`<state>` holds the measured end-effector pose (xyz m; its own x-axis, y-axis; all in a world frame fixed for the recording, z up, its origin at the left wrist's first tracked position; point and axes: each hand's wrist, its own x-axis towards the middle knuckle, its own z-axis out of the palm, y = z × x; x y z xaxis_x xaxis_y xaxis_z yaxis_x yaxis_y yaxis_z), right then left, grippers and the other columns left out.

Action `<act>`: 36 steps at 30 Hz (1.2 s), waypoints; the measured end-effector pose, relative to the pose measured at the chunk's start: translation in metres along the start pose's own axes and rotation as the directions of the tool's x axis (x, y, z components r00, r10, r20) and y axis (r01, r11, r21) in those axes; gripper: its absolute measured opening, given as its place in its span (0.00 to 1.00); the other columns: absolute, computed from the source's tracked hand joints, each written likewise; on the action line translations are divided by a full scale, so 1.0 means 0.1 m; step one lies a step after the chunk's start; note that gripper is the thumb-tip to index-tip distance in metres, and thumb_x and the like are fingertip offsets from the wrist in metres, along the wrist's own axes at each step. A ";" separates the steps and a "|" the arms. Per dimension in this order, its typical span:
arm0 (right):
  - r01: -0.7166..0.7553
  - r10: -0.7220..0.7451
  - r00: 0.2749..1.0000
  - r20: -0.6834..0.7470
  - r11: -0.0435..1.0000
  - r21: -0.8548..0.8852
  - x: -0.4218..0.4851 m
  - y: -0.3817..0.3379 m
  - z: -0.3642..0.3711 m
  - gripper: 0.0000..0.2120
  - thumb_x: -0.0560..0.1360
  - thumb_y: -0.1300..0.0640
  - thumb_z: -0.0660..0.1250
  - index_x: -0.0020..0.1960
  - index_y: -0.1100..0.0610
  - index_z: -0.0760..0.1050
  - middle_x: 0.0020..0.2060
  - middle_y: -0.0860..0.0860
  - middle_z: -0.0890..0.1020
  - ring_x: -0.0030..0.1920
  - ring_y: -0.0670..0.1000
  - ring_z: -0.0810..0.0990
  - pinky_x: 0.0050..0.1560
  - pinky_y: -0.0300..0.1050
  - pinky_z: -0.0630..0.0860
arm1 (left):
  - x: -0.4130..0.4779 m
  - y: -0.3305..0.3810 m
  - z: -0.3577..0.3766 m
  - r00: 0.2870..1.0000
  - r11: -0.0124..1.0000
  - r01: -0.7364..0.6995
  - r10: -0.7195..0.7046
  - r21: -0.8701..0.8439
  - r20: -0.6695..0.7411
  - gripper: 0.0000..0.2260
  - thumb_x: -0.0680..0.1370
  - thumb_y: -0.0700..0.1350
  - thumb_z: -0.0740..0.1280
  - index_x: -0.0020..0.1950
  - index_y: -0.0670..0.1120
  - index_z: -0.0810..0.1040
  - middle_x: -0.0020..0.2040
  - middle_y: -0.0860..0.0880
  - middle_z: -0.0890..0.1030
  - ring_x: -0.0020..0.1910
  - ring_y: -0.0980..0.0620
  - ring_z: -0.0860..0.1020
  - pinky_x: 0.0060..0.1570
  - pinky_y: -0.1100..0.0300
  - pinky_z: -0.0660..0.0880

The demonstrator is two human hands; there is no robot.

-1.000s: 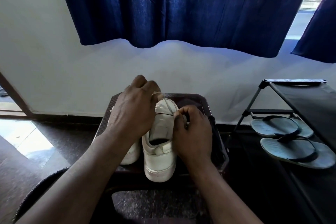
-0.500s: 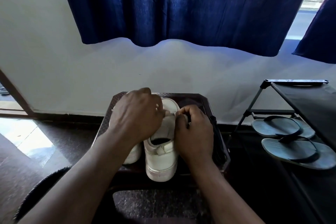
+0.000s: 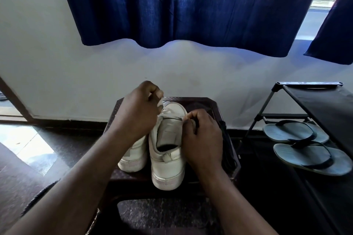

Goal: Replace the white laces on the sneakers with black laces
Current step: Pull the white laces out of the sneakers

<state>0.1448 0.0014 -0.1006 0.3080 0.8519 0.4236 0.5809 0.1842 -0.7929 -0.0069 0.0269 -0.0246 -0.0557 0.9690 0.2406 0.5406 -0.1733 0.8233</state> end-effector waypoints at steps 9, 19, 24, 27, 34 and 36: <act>-0.021 0.021 1.000 0.014 1.000 -0.005 -0.01 -0.02 -0.02 0.09 0.75 0.45 0.59 0.47 0.48 0.75 0.45 0.43 0.80 0.50 0.52 0.78 0.52 0.58 0.76 | -0.12 0.00 0.07 0.963 0.689 -0.268 0.204 0.673 0.175 0.07 0.80 0.52 0.67 0.51 0.54 0.84 0.51 0.50 0.81 0.51 0.43 0.82 0.48 0.49 0.79; -0.010 0.010 1.000 0.013 1.000 0.009 -0.01 -0.03 -0.02 0.16 0.73 0.42 0.54 0.47 0.49 0.76 0.46 0.43 0.81 0.50 0.51 0.79 0.52 0.58 0.77 | -0.04 -0.05 0.03 0.995 0.989 -0.104 0.105 0.101 0.003 0.05 0.82 0.43 0.64 0.48 0.53 0.74 0.40 0.52 0.82 0.41 0.48 0.78 0.40 0.56 0.74; -0.022 0.021 1.000 0.017 1.000 0.002 -0.01 -0.02 -0.02 0.15 0.72 0.42 0.54 0.47 0.49 0.75 0.45 0.44 0.81 0.49 0.53 0.79 0.51 0.58 0.77 | -0.09 -0.02 0.06 0.971 0.770 -0.239 0.195 0.592 0.139 0.10 0.81 0.61 0.64 0.52 0.57 0.80 0.44 0.47 0.83 0.47 0.42 0.80 0.38 0.54 0.71; -0.020 0.021 0.999 0.027 1.000 -0.007 0.00 -0.02 -0.02 0.15 0.73 0.42 0.54 0.47 0.49 0.75 0.46 0.44 0.81 0.49 0.53 0.79 0.51 0.58 0.77 | -0.09 0.00 0.03 0.973 0.666 -0.231 0.149 0.709 0.178 0.11 0.79 0.63 0.66 0.52 0.60 0.83 0.48 0.49 0.83 0.51 0.44 0.80 0.39 0.56 0.72; -0.015 0.015 0.999 0.028 1.000 -0.004 0.00 -0.02 -0.02 0.17 0.72 0.41 0.54 0.48 0.49 0.76 0.47 0.44 0.81 0.50 0.52 0.79 0.52 0.58 0.77 | -0.08 -0.06 0.08 0.951 0.827 -0.308 0.273 0.471 0.143 0.05 0.82 0.52 0.64 0.51 0.55 0.78 0.52 0.54 0.80 0.47 0.43 0.81 0.44 0.46 0.79; -0.015 0.015 1.000 0.028 1.000 0.014 0.00 -0.01 -0.02 0.16 0.73 0.42 0.54 0.48 0.49 0.76 0.47 0.44 0.82 0.52 0.52 0.80 0.53 0.58 0.77 | -0.04 -0.06 0.05 0.968 0.941 -0.248 0.234 0.230 0.088 0.05 0.84 0.51 0.63 0.50 0.52 0.76 0.51 0.57 0.84 0.50 0.48 0.82 0.50 0.48 0.78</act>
<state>0.1453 0.0005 -0.0986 0.2957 0.8677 0.3997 0.5653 0.1783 -0.8054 -0.0063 0.0248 -0.0332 0.1460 0.9132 0.3805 0.7155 -0.3631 0.5968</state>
